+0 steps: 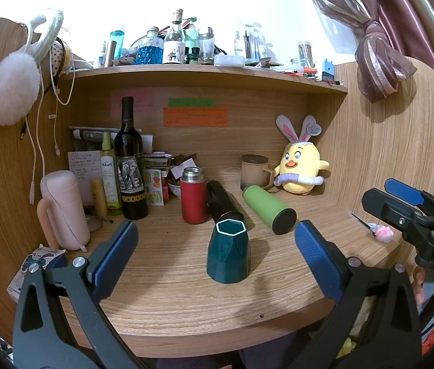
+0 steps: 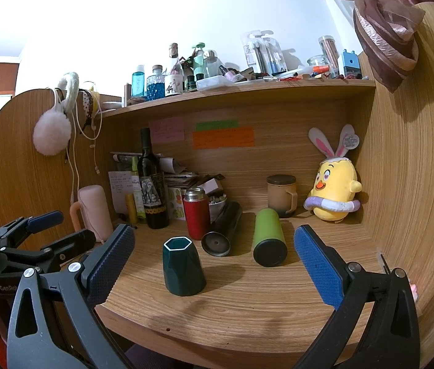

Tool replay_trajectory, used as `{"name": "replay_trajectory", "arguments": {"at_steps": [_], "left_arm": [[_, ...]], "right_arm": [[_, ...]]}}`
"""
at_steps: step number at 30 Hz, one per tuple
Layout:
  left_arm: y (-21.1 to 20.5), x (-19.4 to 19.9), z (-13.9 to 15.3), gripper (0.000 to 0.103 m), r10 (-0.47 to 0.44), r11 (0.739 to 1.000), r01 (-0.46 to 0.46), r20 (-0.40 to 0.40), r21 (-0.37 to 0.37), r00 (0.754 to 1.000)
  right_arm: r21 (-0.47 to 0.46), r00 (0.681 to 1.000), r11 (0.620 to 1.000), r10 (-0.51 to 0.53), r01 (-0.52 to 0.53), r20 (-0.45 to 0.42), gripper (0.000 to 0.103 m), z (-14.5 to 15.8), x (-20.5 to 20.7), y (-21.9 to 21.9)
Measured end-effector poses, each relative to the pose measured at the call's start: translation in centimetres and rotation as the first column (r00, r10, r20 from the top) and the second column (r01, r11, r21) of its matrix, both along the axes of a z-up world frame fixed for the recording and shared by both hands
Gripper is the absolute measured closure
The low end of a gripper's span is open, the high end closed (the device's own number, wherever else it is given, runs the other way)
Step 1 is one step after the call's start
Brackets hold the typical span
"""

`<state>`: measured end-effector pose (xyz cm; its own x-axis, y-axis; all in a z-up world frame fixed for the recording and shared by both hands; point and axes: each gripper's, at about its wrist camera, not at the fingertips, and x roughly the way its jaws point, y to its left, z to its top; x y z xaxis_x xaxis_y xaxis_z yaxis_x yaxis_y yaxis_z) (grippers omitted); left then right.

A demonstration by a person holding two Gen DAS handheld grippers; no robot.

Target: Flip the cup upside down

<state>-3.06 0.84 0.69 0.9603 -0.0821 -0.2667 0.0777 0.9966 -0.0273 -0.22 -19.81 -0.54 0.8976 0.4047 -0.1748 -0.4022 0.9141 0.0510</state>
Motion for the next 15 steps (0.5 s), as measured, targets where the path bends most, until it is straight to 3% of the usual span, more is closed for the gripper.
{"name": "replay_trajectory", "arguments": {"at_steps": [15], "left_arm": [[0.01,0.35,0.26,0.000,-0.013,1.000,0.013,-0.011,-0.007,1.000]], "right_arm": [[0.000,1.000,1.000,-0.001,0.001,-0.002,0.000,-0.11,0.02,0.08]]}}
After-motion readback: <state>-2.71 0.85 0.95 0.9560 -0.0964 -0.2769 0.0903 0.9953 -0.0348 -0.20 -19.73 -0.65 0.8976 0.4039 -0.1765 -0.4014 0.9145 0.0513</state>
